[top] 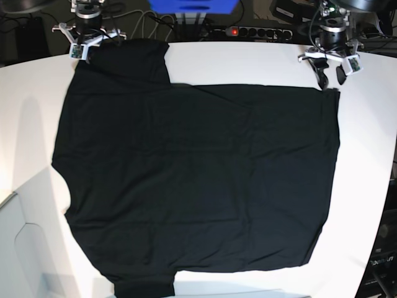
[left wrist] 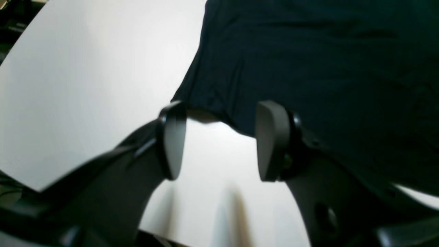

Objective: Fold the T-shirt properly
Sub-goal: 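Lower both grippers onto the shoulder corners of the black T-shirt, then close both grippers on the shirt's shoulder corners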

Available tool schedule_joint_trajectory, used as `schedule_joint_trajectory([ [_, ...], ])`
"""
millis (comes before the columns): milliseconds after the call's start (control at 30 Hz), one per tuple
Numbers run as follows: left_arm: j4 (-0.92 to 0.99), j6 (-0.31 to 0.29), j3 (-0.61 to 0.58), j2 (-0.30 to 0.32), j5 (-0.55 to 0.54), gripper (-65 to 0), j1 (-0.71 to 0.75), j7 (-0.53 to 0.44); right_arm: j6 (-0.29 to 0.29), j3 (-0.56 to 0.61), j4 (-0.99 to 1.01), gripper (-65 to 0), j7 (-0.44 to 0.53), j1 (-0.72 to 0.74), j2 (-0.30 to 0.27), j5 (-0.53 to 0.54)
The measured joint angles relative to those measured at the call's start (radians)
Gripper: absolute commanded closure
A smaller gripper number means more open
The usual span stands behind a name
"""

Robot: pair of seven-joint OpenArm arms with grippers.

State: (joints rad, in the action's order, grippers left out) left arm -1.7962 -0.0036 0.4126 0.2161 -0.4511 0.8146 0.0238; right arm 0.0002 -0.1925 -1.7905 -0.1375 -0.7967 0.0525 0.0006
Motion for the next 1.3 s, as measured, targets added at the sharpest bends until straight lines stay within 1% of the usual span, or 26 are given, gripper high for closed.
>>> schedule_joint_trajectory([
  [300, 0.069, 0.0, 0.0, 0.0, 0.0, -31.7, -0.028, 0.002, 0.0, -0.006, -0.03, 0.0, -0.008, -0.002, 0.0, 0.0],
  [500, 0.071, 0.0, 0.0, 0.0, 0.0, -31.7, -0.028, 0.002, 0.0, -0.011, -0.03, 0.0, -0.009, 0.006, -0.003, 0.0],
  [600, 0.071, 0.0, 0.0, 0.0, 0.0, -31.7, -0.027, 0.002, 0.0, -0.037, -0.03, 0.0, -0.008, 0.015, 0.0, 0.0],
  [733, 0.071, 0.0, 0.0, -0.001, 0.0, -31.7, -0.026, 0.002, 0.0, -0.042, -0.031, 0.0, -0.01, 0.001, 0.0, 0.0],
  [833, 0.071, 0.0, 0.0, 0.0, 0.0, -31.7, -0.026, 0.002, 0.0, -0.042, -0.035, -0.5, -0.063, 0.001, -0.004, 0.0],
  [867, 0.071, 0.0, 0.0, 0.0, 0.0, -31.7, -0.026, 0.002, 0.0, -0.042, -0.035, -2.7, -0.089, 0.001, -0.004, 0.0],
  [1000, 0.071, 0.0, 0.0, -0.001, 0.0, -31.7, -0.026, 0.002, 0.0, -0.04, -0.035, -13.2, -0.092, 0.001, -0.003, 0.0],
  [1133, 0.071, 0.0, 0.0, 0.0, 0.0, -31.7, -0.026, 0.002, 0.0, -0.04, -0.035, -17.0, -0.088, 0.001, -0.002, 0.0],
  [1300, 0.071, 0.0, 0.0, -0.001, 0.0, -31.7, -0.026, 0.002, 0.0, -0.04, -0.036, -26.6, -0.087, 0.001, -0.002, 0.0],
])
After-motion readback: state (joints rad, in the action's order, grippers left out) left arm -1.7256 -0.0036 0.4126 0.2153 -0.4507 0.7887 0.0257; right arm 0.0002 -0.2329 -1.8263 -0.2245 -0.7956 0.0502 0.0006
